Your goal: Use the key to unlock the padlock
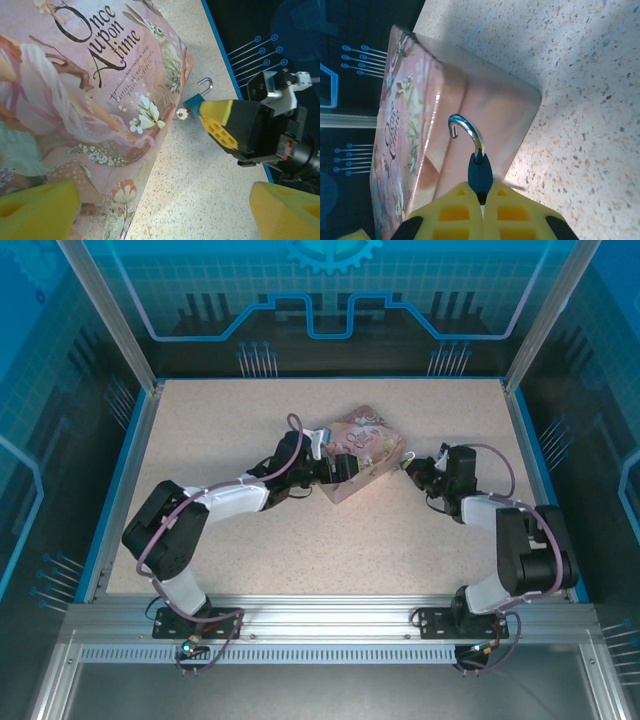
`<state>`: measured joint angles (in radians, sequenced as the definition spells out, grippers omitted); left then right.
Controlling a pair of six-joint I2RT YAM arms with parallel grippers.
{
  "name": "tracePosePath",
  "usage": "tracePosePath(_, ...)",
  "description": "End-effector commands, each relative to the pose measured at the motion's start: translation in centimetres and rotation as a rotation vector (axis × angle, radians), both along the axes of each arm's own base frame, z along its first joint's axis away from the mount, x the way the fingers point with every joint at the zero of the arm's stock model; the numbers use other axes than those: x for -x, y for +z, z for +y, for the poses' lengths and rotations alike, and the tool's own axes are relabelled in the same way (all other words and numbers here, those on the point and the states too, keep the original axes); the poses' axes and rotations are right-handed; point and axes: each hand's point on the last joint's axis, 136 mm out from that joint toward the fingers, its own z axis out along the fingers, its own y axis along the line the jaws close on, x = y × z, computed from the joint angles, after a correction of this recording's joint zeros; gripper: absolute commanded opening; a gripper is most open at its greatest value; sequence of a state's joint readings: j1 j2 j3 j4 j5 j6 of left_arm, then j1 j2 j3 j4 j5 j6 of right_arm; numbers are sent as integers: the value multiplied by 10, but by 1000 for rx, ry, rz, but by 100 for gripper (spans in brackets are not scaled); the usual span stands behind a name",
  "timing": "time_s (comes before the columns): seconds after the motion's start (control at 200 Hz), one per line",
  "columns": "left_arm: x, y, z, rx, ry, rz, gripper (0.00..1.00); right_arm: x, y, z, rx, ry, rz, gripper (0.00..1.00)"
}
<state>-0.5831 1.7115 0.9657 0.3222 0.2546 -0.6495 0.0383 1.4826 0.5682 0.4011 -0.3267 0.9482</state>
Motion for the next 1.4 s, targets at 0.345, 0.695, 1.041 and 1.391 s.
tracePosePath(0.345,5,44,73,-81,69,61,99,126,27,41,89,373,131,0)
tracePosePath(0.695,5,79,119,-53,162,-12,99,154,-29,115,11,530,278,0)
tracePosePath(1.041,15,65,133,-83,188,21,99,141,-62,112,71,519,391,4)
tracePosePath(1.391,22,87,163,-121,251,-35,99,121,-31,59,232,393,314,45)
